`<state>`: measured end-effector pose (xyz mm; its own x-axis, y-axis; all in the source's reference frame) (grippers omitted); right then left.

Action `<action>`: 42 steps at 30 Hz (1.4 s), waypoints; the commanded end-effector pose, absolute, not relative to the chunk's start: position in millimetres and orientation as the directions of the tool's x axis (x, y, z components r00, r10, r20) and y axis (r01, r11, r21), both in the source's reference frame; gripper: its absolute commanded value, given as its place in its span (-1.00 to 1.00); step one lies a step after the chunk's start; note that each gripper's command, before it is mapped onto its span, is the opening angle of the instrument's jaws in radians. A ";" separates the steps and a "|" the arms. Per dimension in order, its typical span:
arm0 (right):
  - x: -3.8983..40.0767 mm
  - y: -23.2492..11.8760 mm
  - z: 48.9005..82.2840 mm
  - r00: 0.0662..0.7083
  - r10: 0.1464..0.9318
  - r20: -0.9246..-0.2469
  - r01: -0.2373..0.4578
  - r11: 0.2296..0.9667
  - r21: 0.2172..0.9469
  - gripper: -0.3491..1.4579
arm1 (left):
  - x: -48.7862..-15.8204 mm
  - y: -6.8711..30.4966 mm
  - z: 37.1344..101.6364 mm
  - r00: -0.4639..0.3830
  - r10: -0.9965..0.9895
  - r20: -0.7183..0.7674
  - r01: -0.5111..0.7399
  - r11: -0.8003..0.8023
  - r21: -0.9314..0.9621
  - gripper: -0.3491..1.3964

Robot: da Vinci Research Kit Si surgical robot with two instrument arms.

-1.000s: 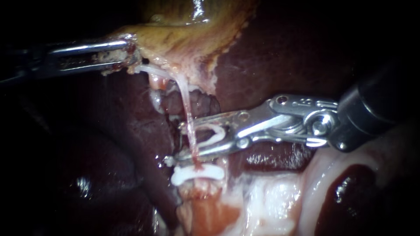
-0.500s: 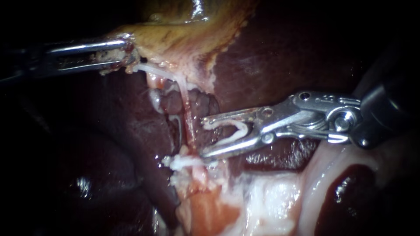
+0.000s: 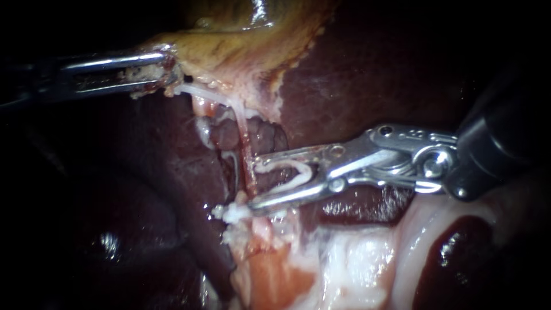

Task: Clipping second clip right tube

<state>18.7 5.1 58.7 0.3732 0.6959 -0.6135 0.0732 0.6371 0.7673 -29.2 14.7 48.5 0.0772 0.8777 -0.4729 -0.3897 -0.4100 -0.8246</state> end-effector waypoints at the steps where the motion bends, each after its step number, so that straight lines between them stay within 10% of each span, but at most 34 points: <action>1: 19.1 4.8 58.9 0.374 0.698 -0.611 0.070 0.635 0.769 -0.07 | -29.2 14.7 48.5 0.077 0.878 -0.473 -0.390 -0.410 -0.824 -1.00; 42: 21.8 1.5 52.9 0.303 0.774 -0.555 0.229 0.506 0.831 -0.11 | -29.2 14.9 48.8 0.077 0.878 -0.473 -0.390 -0.410 -0.825 -1.00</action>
<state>21.9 1.6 52.9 0.3031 0.7745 -0.5552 0.2317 0.5052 0.8313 -29.2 14.9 48.8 0.0774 0.8776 -0.4731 -0.3900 -0.4101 -0.8245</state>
